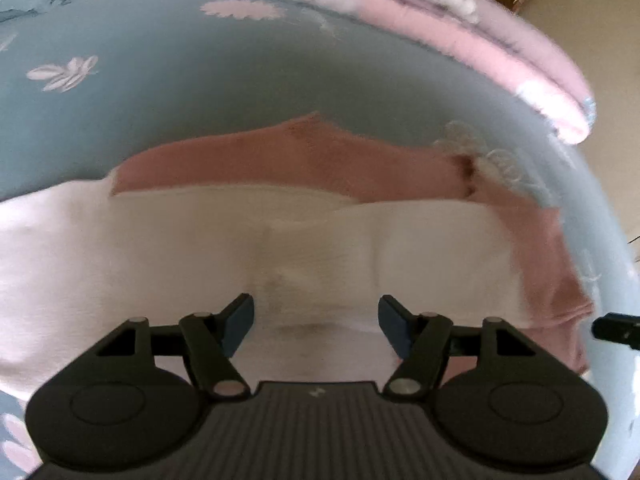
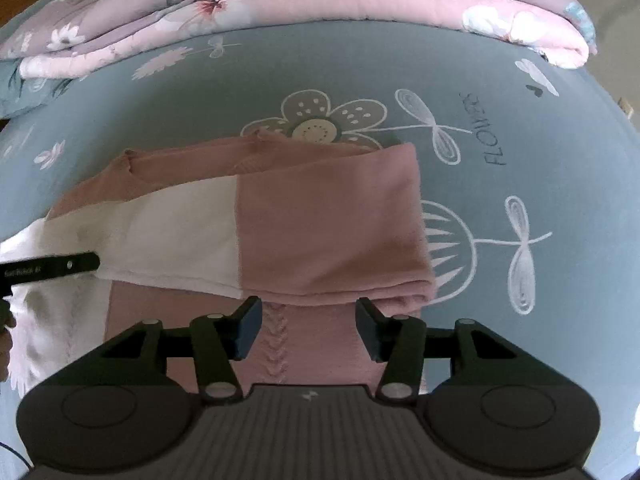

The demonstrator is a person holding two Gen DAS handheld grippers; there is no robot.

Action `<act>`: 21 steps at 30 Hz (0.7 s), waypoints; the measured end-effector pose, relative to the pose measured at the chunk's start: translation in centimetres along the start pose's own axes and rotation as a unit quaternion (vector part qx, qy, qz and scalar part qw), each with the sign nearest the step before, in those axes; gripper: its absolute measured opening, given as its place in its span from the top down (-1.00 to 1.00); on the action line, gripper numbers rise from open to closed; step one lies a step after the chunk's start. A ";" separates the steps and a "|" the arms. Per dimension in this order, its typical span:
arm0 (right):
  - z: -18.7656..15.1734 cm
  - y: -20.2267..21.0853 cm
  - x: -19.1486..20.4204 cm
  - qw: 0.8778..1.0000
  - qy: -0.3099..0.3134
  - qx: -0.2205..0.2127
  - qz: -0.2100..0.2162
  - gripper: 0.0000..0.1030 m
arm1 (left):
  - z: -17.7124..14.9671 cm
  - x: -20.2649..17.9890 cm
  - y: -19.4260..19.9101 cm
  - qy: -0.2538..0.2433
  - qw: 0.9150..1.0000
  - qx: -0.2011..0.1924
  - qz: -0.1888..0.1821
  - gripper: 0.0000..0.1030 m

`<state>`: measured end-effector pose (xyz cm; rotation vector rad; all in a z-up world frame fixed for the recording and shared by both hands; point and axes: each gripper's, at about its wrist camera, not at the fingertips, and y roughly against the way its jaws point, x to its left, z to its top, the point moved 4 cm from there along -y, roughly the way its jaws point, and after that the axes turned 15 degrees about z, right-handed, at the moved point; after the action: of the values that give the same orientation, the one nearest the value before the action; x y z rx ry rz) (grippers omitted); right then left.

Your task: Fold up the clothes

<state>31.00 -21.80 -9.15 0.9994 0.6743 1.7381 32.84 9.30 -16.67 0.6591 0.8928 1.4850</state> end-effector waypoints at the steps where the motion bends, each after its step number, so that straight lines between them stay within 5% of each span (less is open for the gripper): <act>1: 0.1 -0.2 0.3 1.000 0.002 -0.005 -0.002 -0.11 | 0.1 0.3 0.2 0.001 1.000 -0.003 0.002 -0.32; 8: 0.0 0.7 1.4 0.998 0.019 -0.061 0.009 -0.12 | -0.3 -0.7 3.3 -0.033 0.998 -0.062 0.003 -0.33; 17: -5.0 4.3 1.6 0.990 0.003 -0.137 0.023 -0.11 | -2.5 -3.2 7.9 -0.052 0.989 -0.136 -0.015 -0.36; 21: -6.1 5.4 1.1 0.986 0.001 -0.164 0.031 0.37 | -2.0 -4.4 8.0 -0.072 0.988 -0.139 -0.020 -0.36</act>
<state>22.99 -22.73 -7.58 0.7953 0.3434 1.8307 27.31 4.77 -10.62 0.5311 0.5724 1.4726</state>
